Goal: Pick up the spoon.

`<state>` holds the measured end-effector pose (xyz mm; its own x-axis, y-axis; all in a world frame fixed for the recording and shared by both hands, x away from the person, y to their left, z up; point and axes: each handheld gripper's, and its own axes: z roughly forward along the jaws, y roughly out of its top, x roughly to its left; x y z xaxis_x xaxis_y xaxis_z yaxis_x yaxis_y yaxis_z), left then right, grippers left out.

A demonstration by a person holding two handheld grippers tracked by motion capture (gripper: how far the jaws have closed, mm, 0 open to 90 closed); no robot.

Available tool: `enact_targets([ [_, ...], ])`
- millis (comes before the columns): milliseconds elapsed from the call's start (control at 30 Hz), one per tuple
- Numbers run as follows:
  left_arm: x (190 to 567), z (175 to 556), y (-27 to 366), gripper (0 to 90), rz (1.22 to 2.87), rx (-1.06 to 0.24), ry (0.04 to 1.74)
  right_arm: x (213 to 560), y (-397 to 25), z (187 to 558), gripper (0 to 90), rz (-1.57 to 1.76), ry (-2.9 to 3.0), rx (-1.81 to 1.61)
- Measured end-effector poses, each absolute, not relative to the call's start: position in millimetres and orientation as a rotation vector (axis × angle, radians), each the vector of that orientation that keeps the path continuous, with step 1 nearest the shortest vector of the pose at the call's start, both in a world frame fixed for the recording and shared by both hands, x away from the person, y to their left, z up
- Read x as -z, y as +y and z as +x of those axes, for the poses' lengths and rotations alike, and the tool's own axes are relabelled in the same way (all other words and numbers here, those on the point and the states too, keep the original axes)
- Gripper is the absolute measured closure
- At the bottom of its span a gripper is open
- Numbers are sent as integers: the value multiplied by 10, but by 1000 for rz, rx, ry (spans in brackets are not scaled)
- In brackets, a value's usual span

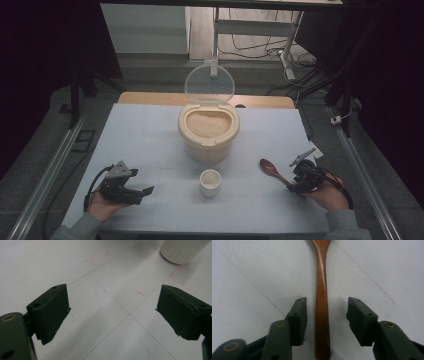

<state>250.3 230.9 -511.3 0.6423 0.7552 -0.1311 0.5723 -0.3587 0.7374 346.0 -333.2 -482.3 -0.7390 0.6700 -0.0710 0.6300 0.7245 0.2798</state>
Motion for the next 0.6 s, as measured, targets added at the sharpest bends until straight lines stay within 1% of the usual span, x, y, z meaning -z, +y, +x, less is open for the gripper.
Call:
enact_targets([
  [100,5116,2505,2308,108,2073,-292,1031,4853,-3316,3475,576,1043,2778,-341],
  [133,5117,2505,2309,108,2074,-292,1031,4861,-3316,3487,612,1044,2789,-347],
  [167,5117,2506,2309,108,2074,-292,1031,4861,-3316,3487,612,1044,2789,-347],
  [267,5118,2507,2310,108,2073,-291,1031,4859,-3303,3497,697,1045,2798,-352],
  [333,5119,2508,2309,108,2074,-292,1032,4858,-3286,3508,733,1044,2807,-342],
  [367,5119,2508,2308,108,2074,-291,1031,4856,-3266,3520,779,1035,2818,-325],
  [600,5114,2502,2315,109,2075,-294,1029,4853,-3227,3531,789,1030,2820,-281],
])
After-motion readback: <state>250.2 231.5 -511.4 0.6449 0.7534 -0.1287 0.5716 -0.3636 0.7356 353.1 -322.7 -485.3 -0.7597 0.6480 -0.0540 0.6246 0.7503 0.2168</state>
